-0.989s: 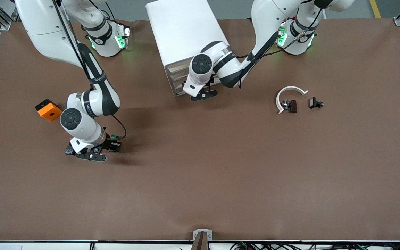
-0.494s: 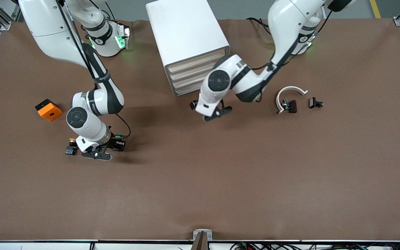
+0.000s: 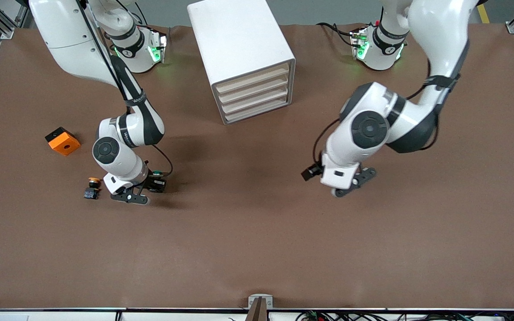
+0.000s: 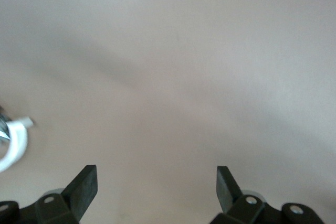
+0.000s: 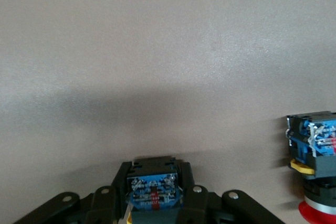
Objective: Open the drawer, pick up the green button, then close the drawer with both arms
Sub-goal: 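Place the green button beside the red button with the right gripper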
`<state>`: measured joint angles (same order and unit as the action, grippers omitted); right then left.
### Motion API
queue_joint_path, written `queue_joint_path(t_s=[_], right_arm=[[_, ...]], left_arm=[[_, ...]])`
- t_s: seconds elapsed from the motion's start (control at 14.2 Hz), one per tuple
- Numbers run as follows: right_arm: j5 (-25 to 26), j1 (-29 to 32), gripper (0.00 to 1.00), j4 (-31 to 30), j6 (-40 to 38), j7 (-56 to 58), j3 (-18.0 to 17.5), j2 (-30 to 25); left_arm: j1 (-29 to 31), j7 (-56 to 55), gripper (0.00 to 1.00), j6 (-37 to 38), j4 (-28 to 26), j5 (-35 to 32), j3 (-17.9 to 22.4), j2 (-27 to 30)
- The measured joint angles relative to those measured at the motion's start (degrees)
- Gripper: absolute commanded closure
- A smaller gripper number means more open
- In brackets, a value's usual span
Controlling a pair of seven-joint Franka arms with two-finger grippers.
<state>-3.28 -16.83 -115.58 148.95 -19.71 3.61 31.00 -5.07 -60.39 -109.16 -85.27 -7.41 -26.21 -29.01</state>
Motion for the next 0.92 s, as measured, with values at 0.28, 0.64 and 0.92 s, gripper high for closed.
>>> queue_joint_path(t_s=[0.28,0.64,0.92], right_arm=[[0.0,-0.2,0.40,0.0,0.2,0.0,0.0,0.6],[0.0,-0.2,0.00,0.3,0.2,0.0,0.1,0.7],[0.0,0.1,0.00,5.3,-9.6,0.1,0.8,-1.4]], left_arm=[[6.0,12.0,0.00,4.7,0.8,-0.5,0.0,4.6],[12.6,24.7,0.00,10.9,0.9,-0.5,0.0,11.5],[16.6,32.7,0.00,14.2,0.9,-0.5,0.3,16.8]])
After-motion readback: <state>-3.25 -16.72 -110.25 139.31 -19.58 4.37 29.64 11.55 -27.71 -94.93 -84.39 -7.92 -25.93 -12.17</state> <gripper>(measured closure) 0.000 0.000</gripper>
